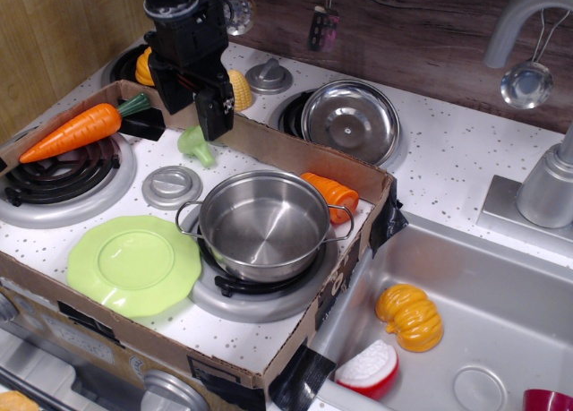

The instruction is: Put broccoli in pot

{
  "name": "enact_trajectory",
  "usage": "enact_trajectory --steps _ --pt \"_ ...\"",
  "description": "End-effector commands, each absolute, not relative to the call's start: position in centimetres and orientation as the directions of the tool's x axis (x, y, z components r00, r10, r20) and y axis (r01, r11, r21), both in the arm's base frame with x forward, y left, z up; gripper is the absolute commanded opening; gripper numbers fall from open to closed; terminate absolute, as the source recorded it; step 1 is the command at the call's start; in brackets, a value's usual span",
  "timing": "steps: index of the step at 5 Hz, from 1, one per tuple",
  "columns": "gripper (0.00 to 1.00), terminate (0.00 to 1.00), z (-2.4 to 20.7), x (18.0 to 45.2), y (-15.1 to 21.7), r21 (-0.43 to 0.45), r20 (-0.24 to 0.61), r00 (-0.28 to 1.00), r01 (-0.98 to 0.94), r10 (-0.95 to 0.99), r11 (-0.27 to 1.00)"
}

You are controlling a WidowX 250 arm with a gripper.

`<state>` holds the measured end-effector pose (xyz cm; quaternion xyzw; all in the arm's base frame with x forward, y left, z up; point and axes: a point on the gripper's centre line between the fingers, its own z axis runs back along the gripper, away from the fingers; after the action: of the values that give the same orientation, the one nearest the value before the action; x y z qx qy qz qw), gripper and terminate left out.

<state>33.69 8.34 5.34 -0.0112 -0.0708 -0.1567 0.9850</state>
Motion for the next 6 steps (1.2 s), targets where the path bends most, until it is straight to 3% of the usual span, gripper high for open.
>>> enact_trajectory --steps 1,3,6 --pt "1.0 0.0 6.0 36.6 8.7 0.013 0.184 0.929 0.323 -0.32 0.946" --pt "1.0 0.0 4.0 36.6 9.2 -0.009 0.206 0.934 0.302 -0.294 0.953" --pt "1.0 0.0 1.4 34.5 8.9 -0.021 0.244 0.955 0.181 -0.171 0.983"
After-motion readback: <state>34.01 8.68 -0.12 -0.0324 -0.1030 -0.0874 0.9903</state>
